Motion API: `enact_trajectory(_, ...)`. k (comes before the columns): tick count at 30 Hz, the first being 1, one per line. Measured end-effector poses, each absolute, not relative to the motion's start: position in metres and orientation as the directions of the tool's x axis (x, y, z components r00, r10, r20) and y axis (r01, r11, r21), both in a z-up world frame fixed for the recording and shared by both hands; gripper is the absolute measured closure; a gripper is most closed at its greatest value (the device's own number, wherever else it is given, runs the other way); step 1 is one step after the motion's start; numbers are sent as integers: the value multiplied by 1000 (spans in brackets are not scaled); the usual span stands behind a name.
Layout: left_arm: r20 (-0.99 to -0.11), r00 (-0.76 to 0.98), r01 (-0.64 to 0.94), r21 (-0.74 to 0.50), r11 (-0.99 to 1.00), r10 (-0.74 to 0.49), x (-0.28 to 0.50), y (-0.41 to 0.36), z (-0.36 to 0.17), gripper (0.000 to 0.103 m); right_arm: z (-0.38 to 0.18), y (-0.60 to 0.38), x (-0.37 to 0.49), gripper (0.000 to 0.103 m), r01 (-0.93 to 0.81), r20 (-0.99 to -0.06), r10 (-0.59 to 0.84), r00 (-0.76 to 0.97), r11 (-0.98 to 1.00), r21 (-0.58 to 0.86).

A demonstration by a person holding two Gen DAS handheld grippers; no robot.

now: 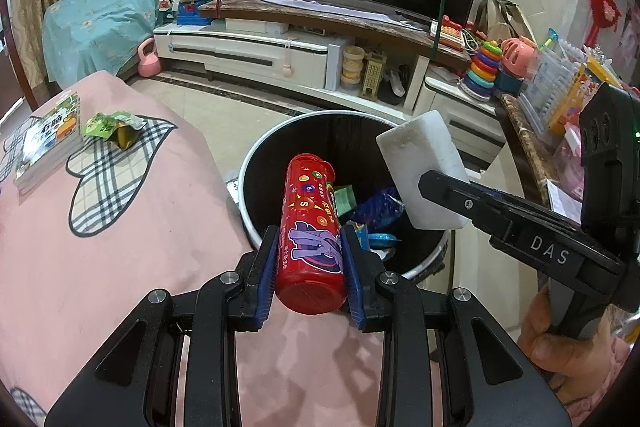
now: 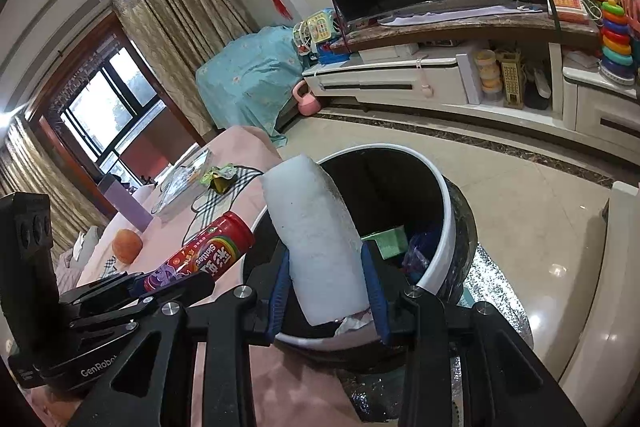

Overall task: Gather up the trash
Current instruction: 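Carry the red candy tube and white sponge over the bin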

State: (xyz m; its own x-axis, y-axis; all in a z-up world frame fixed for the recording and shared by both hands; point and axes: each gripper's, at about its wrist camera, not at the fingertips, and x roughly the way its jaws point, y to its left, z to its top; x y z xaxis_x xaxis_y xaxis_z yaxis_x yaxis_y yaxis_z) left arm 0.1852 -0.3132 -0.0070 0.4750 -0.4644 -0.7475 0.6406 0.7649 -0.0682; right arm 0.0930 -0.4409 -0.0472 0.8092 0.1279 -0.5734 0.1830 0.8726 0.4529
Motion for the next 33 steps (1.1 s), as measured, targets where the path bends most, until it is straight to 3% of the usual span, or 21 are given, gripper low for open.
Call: enact_trajectory(33, -791, 441, 629, -64, 774, -424, 212, -344, -31, 75, -61, -454, 129, 67, 220, -646, 132, 752, 873, 435)
